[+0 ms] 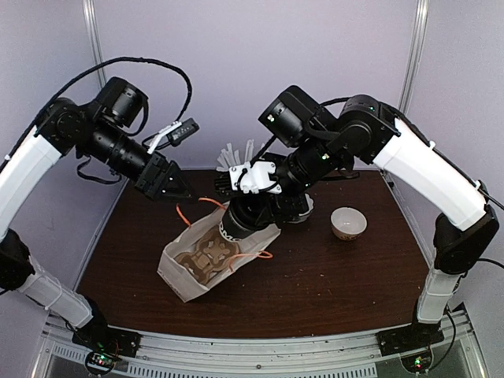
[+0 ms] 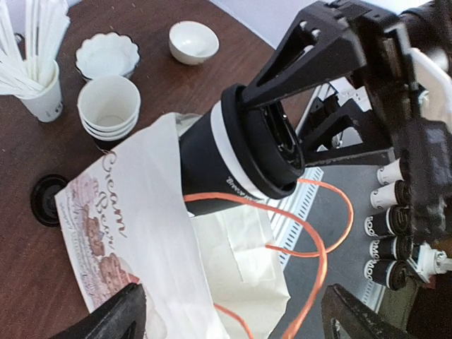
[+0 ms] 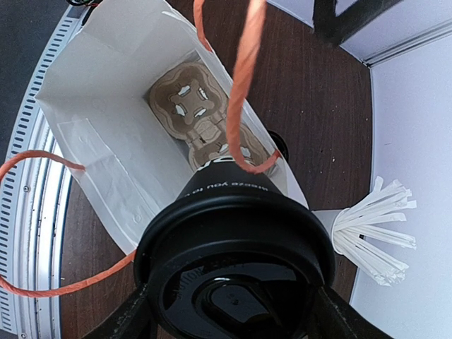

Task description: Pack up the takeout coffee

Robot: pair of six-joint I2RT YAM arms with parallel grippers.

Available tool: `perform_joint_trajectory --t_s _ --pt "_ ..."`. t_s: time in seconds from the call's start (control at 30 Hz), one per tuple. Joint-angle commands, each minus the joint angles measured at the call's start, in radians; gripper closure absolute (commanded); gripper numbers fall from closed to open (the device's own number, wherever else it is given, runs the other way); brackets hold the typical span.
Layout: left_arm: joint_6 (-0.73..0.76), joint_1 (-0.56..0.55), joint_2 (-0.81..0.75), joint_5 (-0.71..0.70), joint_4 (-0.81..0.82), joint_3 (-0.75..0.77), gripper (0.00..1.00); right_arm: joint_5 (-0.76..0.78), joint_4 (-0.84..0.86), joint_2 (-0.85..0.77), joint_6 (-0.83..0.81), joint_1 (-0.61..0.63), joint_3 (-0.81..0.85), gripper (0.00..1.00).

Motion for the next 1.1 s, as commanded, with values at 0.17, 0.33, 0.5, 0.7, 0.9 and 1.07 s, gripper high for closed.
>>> perform_joint_trajectory --t_s 0.17,0.33,0.5,0.7,0.9,1.07 --pt "-0.011 -0.151 -0.211 -0.310 0.086 -0.143 0.10 0.017 0.012 -0.003 -0.006 0.008 0.005 0.33" --pt "-0.037 -0.235 -0.247 -0.466 0.120 -0.181 0.12 0.012 -0.001 -0.008 -0.016 0.019 -0.024 0.33" --pt "-0.036 -0.165 -0.339 -0.825 0.213 -0.312 0.03 0.010 -0.015 -0.028 -0.032 0.037 -0.072 0.33" --pt "-0.048 0.088 -0.233 -0.667 0.352 -0.530 0.03 0.028 -0.005 -0.038 -0.035 0.065 -0.082 0.33" --pt "-0.132 0.193 -0.071 -0.579 0.550 -0.662 0.07 0.032 -0.003 -0.032 -0.043 0.112 -0.082 0.33" --pt "-0.109 0.199 0.030 -0.443 0.652 -0.671 0.09 0.053 0.013 -0.013 -0.049 0.142 -0.073 0.33"
